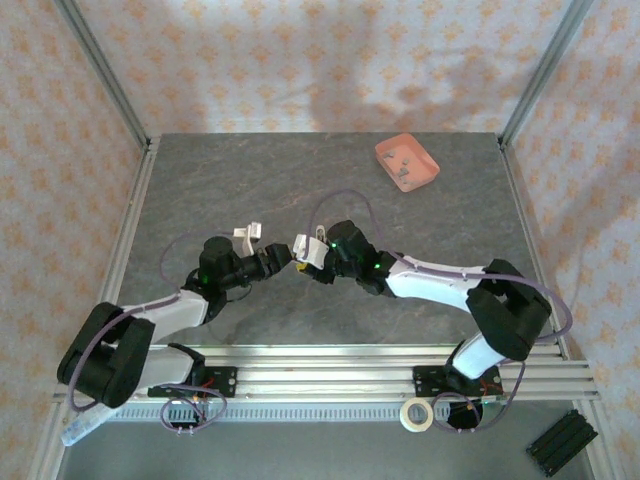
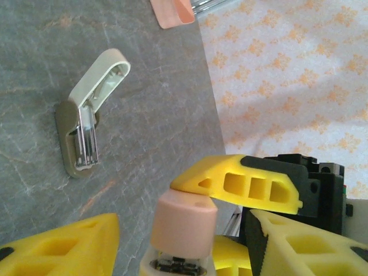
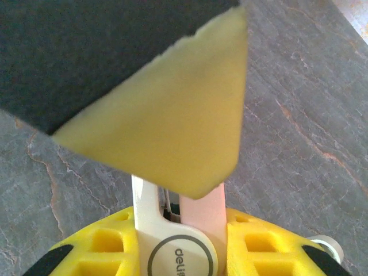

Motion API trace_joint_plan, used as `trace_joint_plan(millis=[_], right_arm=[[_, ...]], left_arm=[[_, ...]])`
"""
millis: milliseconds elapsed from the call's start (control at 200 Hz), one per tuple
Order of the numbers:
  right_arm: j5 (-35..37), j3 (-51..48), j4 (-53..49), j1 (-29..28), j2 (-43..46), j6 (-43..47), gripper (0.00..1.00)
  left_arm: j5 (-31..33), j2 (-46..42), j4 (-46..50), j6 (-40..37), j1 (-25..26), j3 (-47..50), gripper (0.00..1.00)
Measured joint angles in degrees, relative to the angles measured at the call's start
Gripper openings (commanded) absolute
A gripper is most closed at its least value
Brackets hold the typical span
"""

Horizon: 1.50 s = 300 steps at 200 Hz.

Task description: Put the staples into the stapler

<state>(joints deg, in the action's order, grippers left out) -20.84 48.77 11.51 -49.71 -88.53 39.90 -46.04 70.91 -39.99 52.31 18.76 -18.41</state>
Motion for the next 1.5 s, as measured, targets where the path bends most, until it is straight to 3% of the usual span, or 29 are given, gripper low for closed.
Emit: trace_joint_plan(millis=[816, 1146, 1501], right_arm=[[-0.6, -1.0, 0.8, -0.1, 4.0, -0.9, 0.27], [-0.6, -1.0, 0.1, -0.1, 4.8, -1.3, 0.26], [0.1, -1.1, -0.4, -0.1, 5.4, -1.3, 0.26]], left_arm=[[0.6, -1.7, 3.5, -4.2, 3.0, -1.6, 0.46], [1.2, -0.6, 2.4, -4.3, 4.5, -2.7, 0.35], [1.3, -0.3, 2.1, -4.6, 4.9, -3.5, 0.14]])
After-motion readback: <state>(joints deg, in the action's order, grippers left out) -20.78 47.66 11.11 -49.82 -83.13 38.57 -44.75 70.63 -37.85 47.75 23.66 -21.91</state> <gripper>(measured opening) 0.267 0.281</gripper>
